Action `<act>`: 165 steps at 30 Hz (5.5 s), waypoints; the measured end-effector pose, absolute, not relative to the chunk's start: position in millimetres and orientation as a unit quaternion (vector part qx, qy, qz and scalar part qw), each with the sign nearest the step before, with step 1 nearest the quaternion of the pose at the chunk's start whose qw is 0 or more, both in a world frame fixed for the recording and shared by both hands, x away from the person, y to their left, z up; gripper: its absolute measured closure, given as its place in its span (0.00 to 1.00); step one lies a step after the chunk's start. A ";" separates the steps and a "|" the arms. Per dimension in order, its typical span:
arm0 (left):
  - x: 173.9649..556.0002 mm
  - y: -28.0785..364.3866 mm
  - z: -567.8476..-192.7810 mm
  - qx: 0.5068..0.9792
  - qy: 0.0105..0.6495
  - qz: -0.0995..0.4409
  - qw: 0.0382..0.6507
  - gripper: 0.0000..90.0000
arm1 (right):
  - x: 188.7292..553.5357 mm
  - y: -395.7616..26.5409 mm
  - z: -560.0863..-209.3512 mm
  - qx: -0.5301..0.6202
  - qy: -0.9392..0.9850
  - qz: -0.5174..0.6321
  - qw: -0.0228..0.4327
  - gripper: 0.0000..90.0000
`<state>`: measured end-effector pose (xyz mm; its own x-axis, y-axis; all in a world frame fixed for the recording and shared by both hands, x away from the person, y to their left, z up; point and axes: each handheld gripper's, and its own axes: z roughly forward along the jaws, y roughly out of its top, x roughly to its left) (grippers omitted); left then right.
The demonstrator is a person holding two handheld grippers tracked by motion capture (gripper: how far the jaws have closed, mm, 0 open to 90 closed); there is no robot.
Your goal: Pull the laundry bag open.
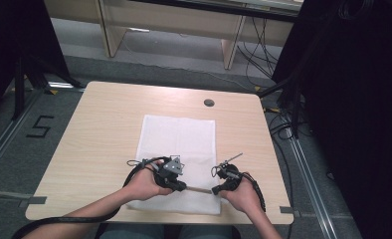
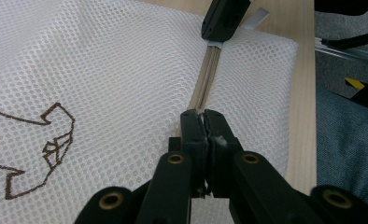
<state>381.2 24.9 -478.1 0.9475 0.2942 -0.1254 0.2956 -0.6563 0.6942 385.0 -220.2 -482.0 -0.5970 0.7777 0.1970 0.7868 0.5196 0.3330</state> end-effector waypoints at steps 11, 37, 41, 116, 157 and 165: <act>381.7 29.9 -477.6 0.910 0.164 0.000 0.380 0.97 | 385.1 -220.5 -481.4 -0.449 -0.872 -0.194 0.015 1.00; 382.4 37.2 -475.7 0.910 0.161 0.001 0.383 0.97 | 385.1 -220.7 -481.4 -0.450 -0.871 -0.195 0.016 1.00; 382.0 37.7 -475.9 0.909 0.161 0.001 0.383 0.97 | 385.1 -220.6 -481.4 -0.450 -0.872 -0.195 0.016 1.00; 383.8 58.1 -472.6 0.910 0.165 0.003 0.380 0.97 | 384.9 -221.3 -481.2 -0.451 -0.871 -0.194 0.015 1.00; 382.5 73.5 -469.6 0.906 0.176 -0.001 0.384 0.97 | 385.2 -221.4 -481.4 -0.452 -0.870 -0.194 0.016 1.00; 382.0 74.1 -470.3 0.905 0.179 -0.003 0.386 0.97 | 384.9 -221.5 -481.1 -0.452 -0.870 -0.194 0.018 1.00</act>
<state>382.0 74.1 -470.3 0.9359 0.3215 -0.1442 0.3266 -0.6377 0.6977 384.9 -221.5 -481.1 -0.5899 0.7805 0.2071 0.7945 0.5151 0.3216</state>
